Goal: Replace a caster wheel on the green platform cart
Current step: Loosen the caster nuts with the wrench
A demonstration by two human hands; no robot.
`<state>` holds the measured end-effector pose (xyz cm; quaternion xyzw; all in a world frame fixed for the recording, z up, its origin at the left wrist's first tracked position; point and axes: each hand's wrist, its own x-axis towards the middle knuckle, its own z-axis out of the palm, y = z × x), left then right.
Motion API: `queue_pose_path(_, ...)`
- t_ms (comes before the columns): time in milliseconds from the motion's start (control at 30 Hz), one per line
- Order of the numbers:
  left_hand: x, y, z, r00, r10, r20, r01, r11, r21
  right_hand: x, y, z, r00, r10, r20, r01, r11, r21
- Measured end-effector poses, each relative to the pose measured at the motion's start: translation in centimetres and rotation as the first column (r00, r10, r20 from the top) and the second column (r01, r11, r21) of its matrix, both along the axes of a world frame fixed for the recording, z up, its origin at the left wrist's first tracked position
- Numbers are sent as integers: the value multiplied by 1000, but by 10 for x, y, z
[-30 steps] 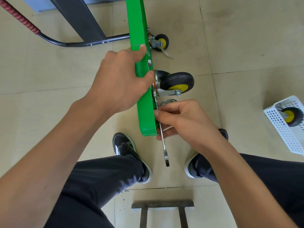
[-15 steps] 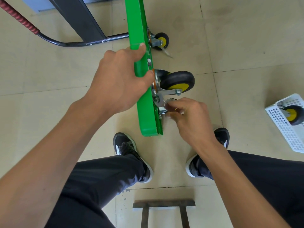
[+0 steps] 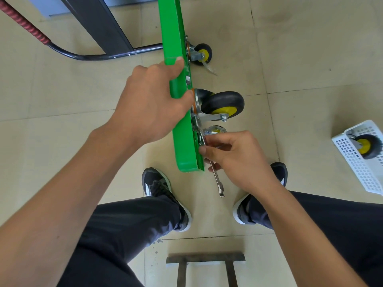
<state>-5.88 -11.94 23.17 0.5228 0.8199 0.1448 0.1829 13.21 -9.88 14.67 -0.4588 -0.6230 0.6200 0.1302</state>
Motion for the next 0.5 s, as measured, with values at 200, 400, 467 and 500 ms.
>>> queue_pose_path(200,0,0,0,1000,-12,-12,13,1000,14,-2,-2,2,1000,0,13,0,1000,29)
queue_pose_path(400,2,0,1,1000,-8,-3,8,1000,20,-1,-6,-1,1000,9,19,-9,1000,-10)
queue_pose_path(467,2,0,1,1000,-7,-3,7,1000,17,1,-7,-3,1000,-6,16,7,998,-54)
queue_pose_path(500,1,0,1,1000,-4,-2,4,1000,13,3,-7,-5,1000,-4,25,6,997,-75)
